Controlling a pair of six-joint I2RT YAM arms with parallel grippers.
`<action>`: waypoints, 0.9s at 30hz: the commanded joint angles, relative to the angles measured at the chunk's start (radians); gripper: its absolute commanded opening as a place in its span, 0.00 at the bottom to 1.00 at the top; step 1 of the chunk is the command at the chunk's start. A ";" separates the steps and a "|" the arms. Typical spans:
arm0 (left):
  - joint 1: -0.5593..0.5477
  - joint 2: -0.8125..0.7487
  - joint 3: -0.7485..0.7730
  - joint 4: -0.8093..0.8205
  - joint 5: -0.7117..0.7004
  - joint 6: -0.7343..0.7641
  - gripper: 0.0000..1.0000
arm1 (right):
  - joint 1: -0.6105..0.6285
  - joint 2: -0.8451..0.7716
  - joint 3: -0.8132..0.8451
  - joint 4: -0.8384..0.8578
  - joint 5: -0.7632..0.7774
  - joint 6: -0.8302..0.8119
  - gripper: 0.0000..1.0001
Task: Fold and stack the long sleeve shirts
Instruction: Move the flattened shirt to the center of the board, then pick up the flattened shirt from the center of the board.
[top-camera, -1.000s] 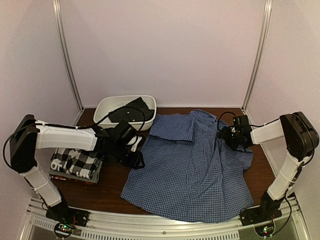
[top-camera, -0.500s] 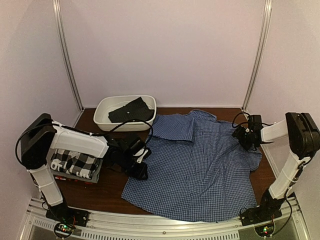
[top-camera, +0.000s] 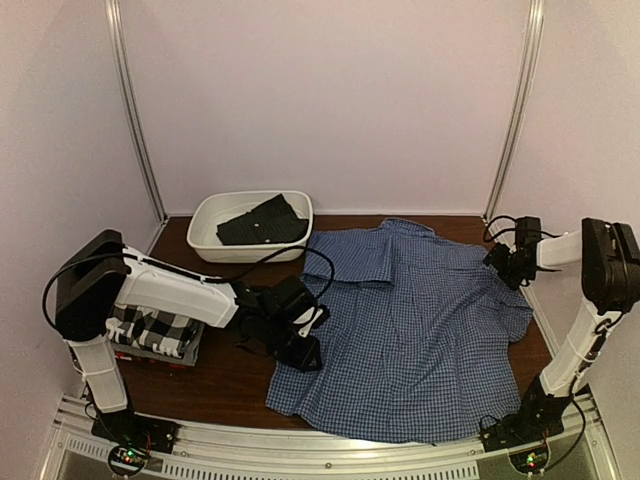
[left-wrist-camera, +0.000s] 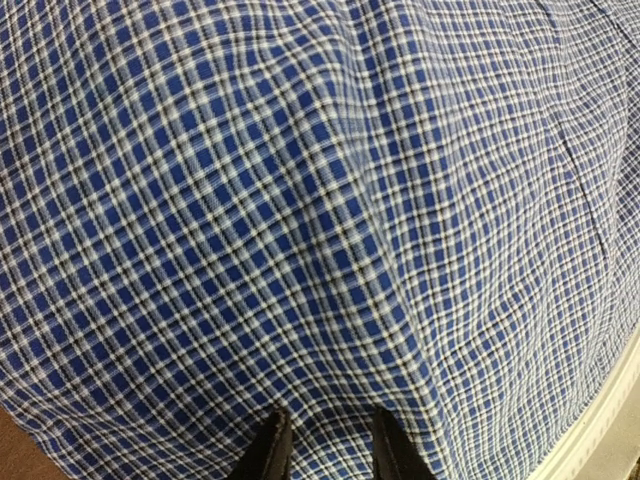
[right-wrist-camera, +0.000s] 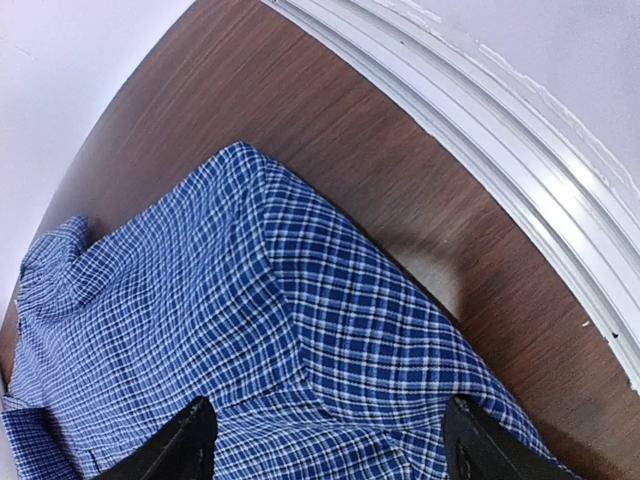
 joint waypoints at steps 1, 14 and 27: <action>-0.014 0.013 0.018 -0.002 0.002 -0.034 0.29 | 0.029 -0.059 0.031 -0.063 -0.009 -0.063 0.79; 0.059 -0.143 -0.039 -0.149 -0.185 -0.036 0.30 | 0.445 -0.110 0.119 -0.105 -0.009 -0.117 0.79; 0.098 -0.330 -0.234 -0.198 -0.158 -0.097 0.35 | 0.626 0.159 0.335 -0.124 0.017 -0.129 0.77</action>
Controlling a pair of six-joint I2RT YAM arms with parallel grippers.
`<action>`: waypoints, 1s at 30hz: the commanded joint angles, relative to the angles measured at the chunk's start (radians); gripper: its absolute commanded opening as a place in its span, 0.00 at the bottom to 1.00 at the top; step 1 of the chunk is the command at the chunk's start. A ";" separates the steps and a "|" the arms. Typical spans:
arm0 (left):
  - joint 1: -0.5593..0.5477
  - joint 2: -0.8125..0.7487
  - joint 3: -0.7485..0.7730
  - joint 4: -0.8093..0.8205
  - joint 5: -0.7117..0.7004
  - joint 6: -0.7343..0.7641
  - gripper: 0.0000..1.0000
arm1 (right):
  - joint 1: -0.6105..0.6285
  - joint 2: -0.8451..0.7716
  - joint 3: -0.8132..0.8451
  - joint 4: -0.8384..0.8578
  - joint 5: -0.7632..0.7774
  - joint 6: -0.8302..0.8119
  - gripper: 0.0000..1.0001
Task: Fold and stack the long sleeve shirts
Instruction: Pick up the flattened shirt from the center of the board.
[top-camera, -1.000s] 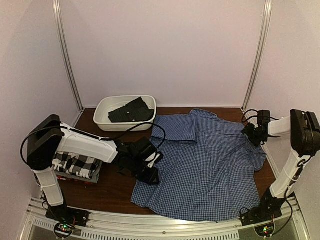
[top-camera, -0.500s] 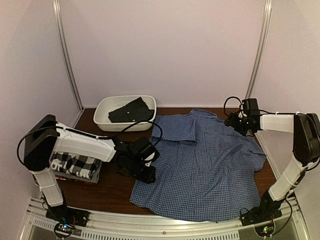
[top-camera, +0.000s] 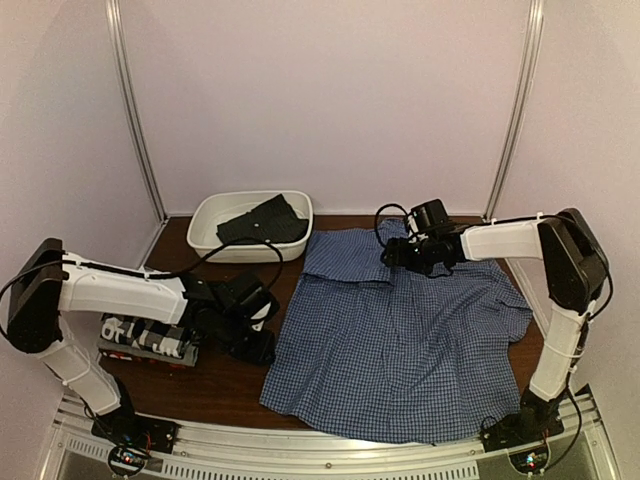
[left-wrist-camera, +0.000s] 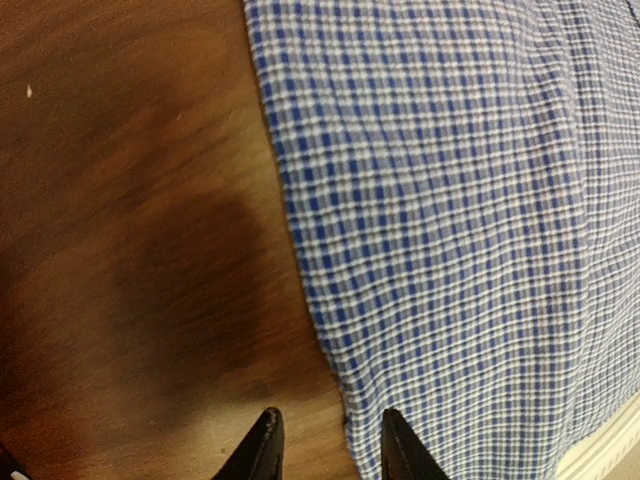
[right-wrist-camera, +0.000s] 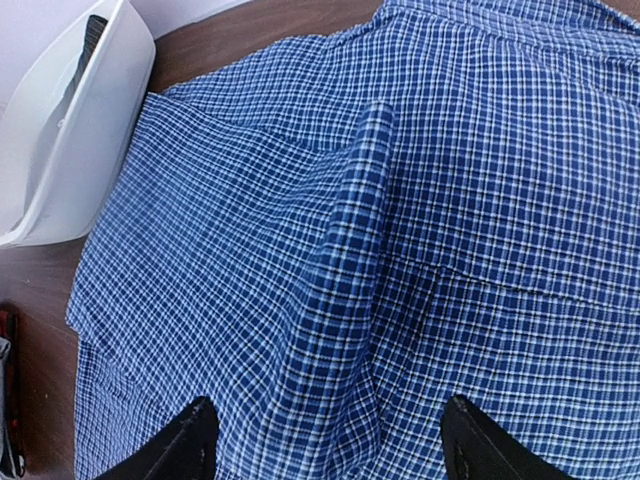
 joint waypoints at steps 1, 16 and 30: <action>0.015 -0.064 -0.074 -0.012 0.030 -0.038 0.36 | 0.015 0.059 0.071 -0.013 0.013 -0.010 0.75; 0.006 -0.115 -0.232 0.128 0.303 -0.054 0.39 | 0.058 0.142 0.121 0.007 0.004 0.019 0.51; -0.013 -0.127 -0.182 0.064 0.193 -0.113 0.00 | 0.059 0.153 0.161 0.005 0.008 0.017 0.13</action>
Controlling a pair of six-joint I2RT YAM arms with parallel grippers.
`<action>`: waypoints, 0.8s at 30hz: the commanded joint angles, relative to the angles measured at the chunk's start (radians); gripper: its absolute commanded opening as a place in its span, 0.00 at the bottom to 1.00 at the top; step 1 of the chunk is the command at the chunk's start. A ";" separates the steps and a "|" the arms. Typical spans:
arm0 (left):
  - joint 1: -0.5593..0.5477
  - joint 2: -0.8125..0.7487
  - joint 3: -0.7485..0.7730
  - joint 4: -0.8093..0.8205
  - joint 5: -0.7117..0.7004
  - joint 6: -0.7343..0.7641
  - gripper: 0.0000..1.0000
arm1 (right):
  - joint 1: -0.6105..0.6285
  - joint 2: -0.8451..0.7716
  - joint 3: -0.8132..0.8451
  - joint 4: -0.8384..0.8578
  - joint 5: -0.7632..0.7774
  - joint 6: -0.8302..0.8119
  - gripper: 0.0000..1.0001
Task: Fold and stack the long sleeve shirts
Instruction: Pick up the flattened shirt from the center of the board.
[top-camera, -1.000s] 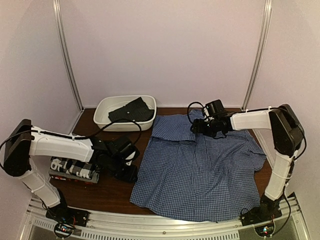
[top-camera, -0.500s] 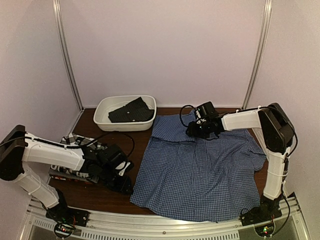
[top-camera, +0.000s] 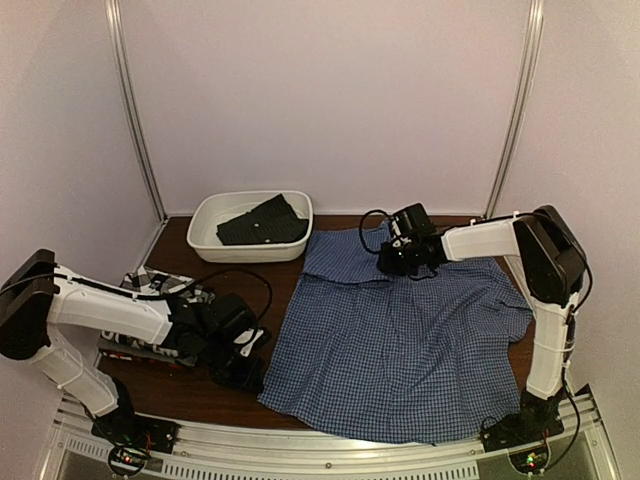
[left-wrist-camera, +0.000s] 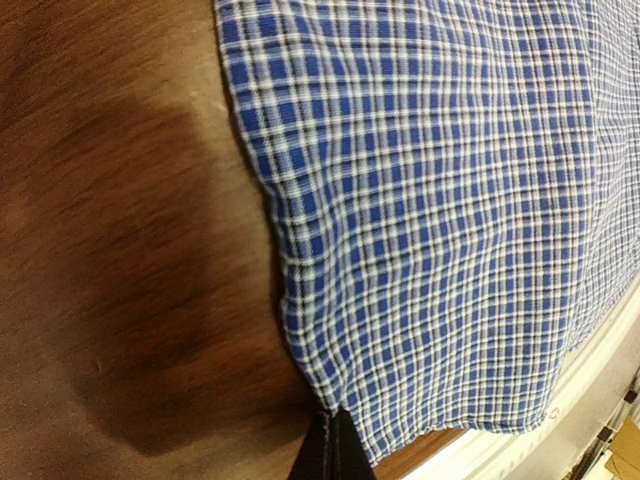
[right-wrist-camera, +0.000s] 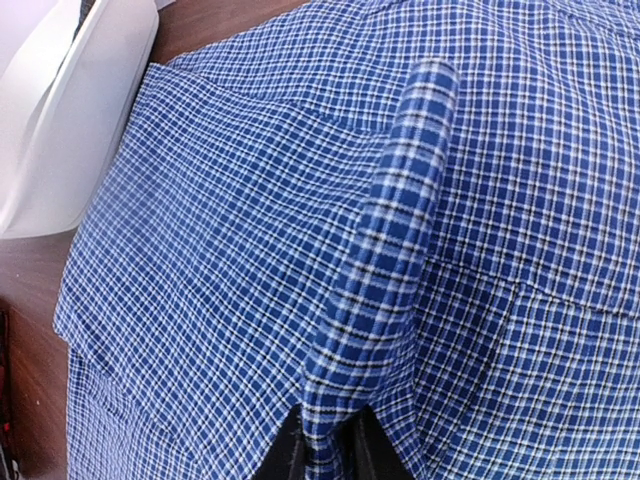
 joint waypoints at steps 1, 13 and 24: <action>0.006 -0.040 0.043 -0.056 -0.102 -0.027 0.00 | 0.005 0.011 0.072 -0.005 0.019 -0.007 0.10; 0.079 -0.075 0.081 -0.118 -0.069 0.089 0.00 | -0.010 0.009 0.278 -0.118 0.128 -0.051 0.01; -0.020 0.017 0.328 -0.158 0.152 0.306 0.00 | -0.092 -0.082 0.374 -0.161 0.220 -0.131 0.00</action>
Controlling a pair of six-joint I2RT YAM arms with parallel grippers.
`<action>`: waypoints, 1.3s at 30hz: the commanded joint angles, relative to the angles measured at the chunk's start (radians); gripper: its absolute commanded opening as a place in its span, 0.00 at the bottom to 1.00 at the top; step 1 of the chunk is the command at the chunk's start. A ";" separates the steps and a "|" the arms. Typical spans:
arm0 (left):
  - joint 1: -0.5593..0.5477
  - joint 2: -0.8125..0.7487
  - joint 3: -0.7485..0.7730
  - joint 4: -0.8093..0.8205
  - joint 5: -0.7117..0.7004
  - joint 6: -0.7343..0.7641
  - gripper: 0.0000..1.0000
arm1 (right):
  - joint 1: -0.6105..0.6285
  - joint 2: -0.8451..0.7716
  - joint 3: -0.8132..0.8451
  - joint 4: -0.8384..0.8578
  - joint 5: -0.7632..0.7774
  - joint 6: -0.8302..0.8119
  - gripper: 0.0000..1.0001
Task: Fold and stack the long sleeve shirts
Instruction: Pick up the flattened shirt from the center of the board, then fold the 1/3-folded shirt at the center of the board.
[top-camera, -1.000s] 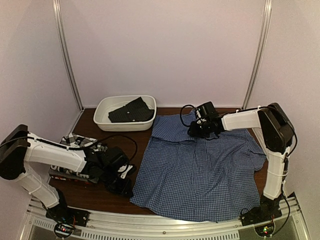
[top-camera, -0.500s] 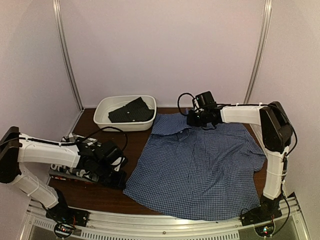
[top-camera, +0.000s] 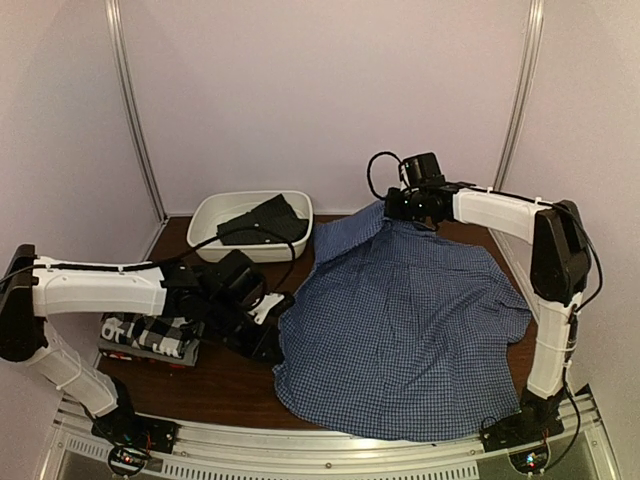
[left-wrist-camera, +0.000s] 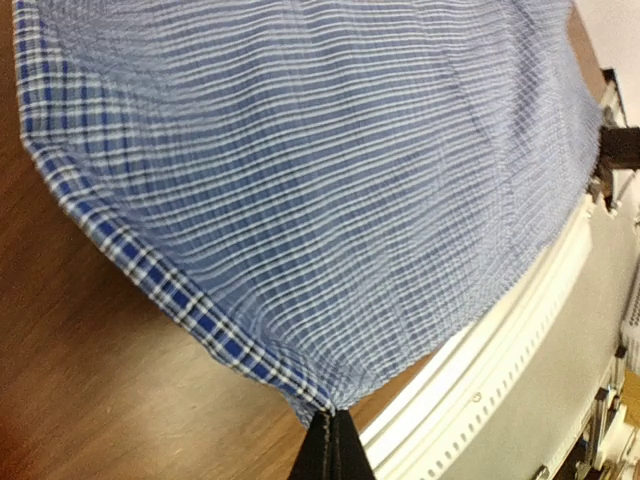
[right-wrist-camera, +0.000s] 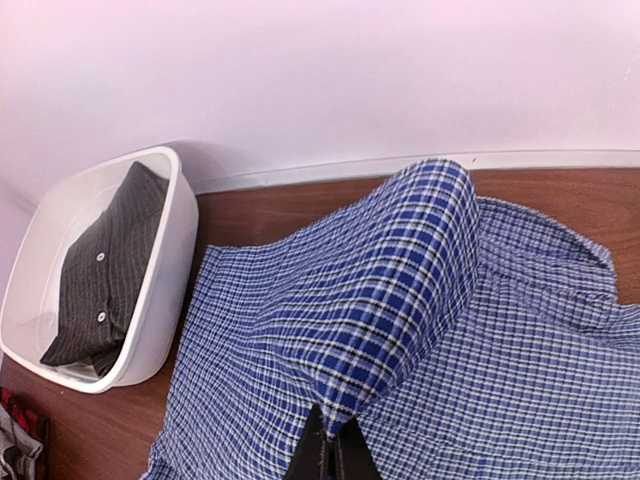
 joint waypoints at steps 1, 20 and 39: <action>-0.056 0.073 0.116 -0.003 0.135 0.123 0.00 | -0.054 -0.090 0.021 -0.029 0.080 -0.045 0.00; -0.194 0.429 0.470 -0.004 0.405 0.247 0.00 | -0.200 -0.346 -0.199 -0.025 0.158 -0.116 0.00; -0.241 0.615 0.631 -0.003 0.488 0.244 0.00 | -0.197 -0.362 -0.245 -0.055 0.132 -0.124 0.00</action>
